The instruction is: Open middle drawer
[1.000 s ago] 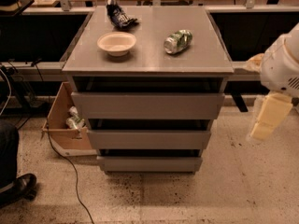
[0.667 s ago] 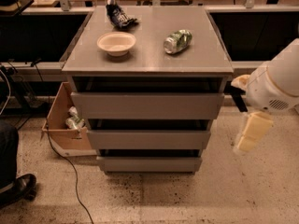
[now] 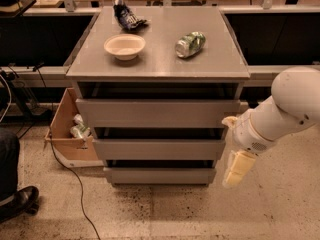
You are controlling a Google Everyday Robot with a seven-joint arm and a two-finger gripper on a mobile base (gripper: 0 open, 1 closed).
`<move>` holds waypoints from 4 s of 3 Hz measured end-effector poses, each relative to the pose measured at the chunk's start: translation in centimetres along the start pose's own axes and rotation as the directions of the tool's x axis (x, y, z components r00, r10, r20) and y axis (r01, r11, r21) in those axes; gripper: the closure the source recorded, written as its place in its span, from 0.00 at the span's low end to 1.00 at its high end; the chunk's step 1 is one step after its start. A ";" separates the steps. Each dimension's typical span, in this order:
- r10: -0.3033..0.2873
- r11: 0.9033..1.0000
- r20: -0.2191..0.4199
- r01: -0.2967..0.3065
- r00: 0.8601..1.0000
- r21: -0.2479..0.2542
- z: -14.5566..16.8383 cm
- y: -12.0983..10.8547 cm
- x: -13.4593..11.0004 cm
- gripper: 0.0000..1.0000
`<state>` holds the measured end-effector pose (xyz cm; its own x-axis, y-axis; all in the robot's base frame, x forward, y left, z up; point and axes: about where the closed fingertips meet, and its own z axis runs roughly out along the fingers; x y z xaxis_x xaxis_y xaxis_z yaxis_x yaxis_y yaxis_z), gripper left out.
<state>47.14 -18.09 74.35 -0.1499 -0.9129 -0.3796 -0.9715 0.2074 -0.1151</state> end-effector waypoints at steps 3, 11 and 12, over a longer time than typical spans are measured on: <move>0.007 1.000 0.090 -0.005 0.996 -0.025 8.2 -0.1 -0.2 0.00; 0.083 0.980 0.182 -0.114 0.980 0.166 31.1 -16.0 2.6 0.00; 0.141 0.972 0.170 -0.169 0.975 0.164 33.1 -17.2 4.6 0.00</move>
Offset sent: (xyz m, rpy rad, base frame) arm 0.0105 0.0274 -0.0764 0.1008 -0.0071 0.0037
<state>69.22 -14.22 44.17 -0.2518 -0.8014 -0.5426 -0.8888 0.4133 -0.1979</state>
